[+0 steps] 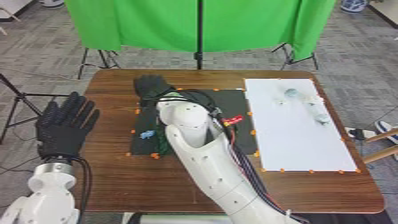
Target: Arrange flowers
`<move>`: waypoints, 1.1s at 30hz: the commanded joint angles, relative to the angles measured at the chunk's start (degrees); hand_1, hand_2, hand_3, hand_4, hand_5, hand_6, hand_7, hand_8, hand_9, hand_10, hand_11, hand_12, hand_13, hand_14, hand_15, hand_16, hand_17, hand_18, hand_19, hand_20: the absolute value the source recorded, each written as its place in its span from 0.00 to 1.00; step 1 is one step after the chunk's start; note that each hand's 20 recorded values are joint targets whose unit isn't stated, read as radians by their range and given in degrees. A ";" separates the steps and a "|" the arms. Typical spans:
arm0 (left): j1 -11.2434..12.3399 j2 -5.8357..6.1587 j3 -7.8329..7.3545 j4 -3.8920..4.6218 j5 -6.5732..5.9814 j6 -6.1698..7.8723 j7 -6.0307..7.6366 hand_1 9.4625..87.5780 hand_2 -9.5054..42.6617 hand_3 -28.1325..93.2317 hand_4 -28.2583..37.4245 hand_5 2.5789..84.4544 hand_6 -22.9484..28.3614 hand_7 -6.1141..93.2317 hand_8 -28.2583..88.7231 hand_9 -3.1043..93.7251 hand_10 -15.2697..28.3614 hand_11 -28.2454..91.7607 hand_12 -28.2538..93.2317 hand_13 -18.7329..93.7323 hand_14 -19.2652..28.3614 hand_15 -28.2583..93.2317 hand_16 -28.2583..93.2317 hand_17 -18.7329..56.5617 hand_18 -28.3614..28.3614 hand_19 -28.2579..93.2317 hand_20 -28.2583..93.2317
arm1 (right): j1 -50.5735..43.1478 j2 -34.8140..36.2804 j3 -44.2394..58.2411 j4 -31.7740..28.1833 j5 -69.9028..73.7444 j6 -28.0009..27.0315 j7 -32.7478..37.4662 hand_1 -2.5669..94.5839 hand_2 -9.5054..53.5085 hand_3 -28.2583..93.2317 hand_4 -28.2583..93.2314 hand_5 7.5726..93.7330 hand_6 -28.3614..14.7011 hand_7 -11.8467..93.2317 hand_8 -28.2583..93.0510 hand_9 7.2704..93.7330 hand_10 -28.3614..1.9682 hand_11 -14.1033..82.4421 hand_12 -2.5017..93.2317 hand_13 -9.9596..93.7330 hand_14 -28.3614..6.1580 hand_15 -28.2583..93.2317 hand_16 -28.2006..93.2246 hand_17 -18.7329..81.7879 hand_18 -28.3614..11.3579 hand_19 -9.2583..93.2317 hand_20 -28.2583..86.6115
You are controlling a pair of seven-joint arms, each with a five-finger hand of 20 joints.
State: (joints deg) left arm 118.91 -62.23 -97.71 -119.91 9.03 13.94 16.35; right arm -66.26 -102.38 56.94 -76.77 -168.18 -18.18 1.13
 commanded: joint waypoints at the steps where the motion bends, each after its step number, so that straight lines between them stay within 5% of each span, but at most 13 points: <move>1: 1.70 -0.19 -0.23 -0.22 -0.46 -1.45 0.33 0.26 0.45 0.83 0.00 0.56 0.62 0.22 0.17 0.45 0.70 0.45 0.35 0.44 0.72 0.58 0.20 0.19 0.76 0.51 0.38 | -0.22 -2.23 3.46 3.71 -16.40 -2.45 -0.26 0.68 0.00 0.78 0.00 0.74 0.61 0.46 0.32 0.85 0.54 0.30 0.52 0.73 0.52 0.68 0.60 0.54 0.12 0.95 0.64; 11: 0.85 0.31 0.37 0.21 -0.97 -1.94 1.24 0.26 0.45 0.83 0.00 0.56 0.62 0.22 0.17 0.45 0.70 0.45 0.35 0.44 0.72 0.58 0.19 0.19 0.76 0.51 0.38 | 0.11 -3.00 4.50 5.39 -20.78 -0.46 -0.11 0.67 0.00 0.78 0.00 0.73 0.61 0.46 0.31 0.85 0.54 0.30 0.52 0.73 0.52 0.67 0.59 0.54 0.13 0.95 0.63; 19: 0.29 -0.16 0.43 0.45 -1.06 -1.87 0.76 0.26 0.46 0.83 0.00 0.56 0.62 0.23 0.17 0.45 0.69 0.45 0.35 0.44 0.72 0.58 0.19 0.19 0.76 0.52 0.38 | 0.46 -2.23 3.04 4.77 -19.12 -7.61 1.03 0.66 0.00 0.79 0.00 0.68 0.58 0.40 0.26 0.79 0.51 0.24 0.45 0.70 0.56 0.63 0.59 0.52 0.13 0.93 0.62; 21: 0.26 0.16 0.62 0.09 -3.51 -1.85 0.75 0.26 0.46 0.83 0.00 0.56 0.62 0.23 0.17 0.45 0.69 0.45 0.35 0.44 0.72 0.58 0.19 0.19 0.76 0.52 0.38 | 0.24 -2.38 3.63 4.99 -18.27 -6.78 1.81 0.66 0.00 0.79 0.00 0.67 0.57 0.38 0.25 0.76 0.49 0.25 0.41 0.69 0.55 0.62 0.59 0.52 0.13 0.93 0.62; 24: 0.41 -0.04 0.65 -0.06 -2.20 -2.22 0.09 0.26 0.46 0.83 0.00 0.56 0.62 0.23 0.17 0.45 0.69 0.45 0.35 0.44 0.72 0.59 0.19 0.19 0.76 0.52 0.38 | 0.29 -2.75 4.31 5.45 -16.33 -5.38 4.14 0.66 0.00 0.79 0.00 0.66 0.57 0.35 0.24 0.72 0.47 0.29 0.35 0.68 0.55 0.63 0.59 0.52 0.13 0.93 0.62; 28: 0.53 0.23 0.65 -0.03 -2.40 -2.12 0.43 0.26 0.46 0.84 0.00 0.56 0.62 0.23 0.17 0.45 0.70 0.45 0.35 0.44 0.73 0.59 0.19 0.19 0.76 0.52 0.38 | 0.52 -2.15 3.87 5.48 -14.97 -3.92 5.83 0.66 0.00 0.79 0.00 0.65 0.56 0.32 0.23 0.69 0.45 0.31 0.33 0.67 0.55 0.63 0.58 0.52 0.12 0.93 0.62; 33: 0.87 -0.27 0.70 -0.05 -2.35 -1.93 -0.69 0.26 0.46 0.84 0.00 0.56 0.62 0.23 0.17 0.45 0.70 0.45 0.35 0.44 0.73 0.59 0.19 0.19 0.76 0.52 0.38 | 0.73 -0.95 2.83 5.06 -10.47 -2.92 9.45 0.66 0.00 0.80 0.00 0.63 0.56 0.31 0.21 0.66 0.39 0.35 0.26 0.67 0.54 0.64 0.57 0.52 0.12 0.93 0.61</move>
State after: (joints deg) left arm 118.83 -62.13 -97.34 -120.02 6.51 12.21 17.08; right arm -66.24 -104.50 60.80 -71.32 -168.05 -22.29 7.09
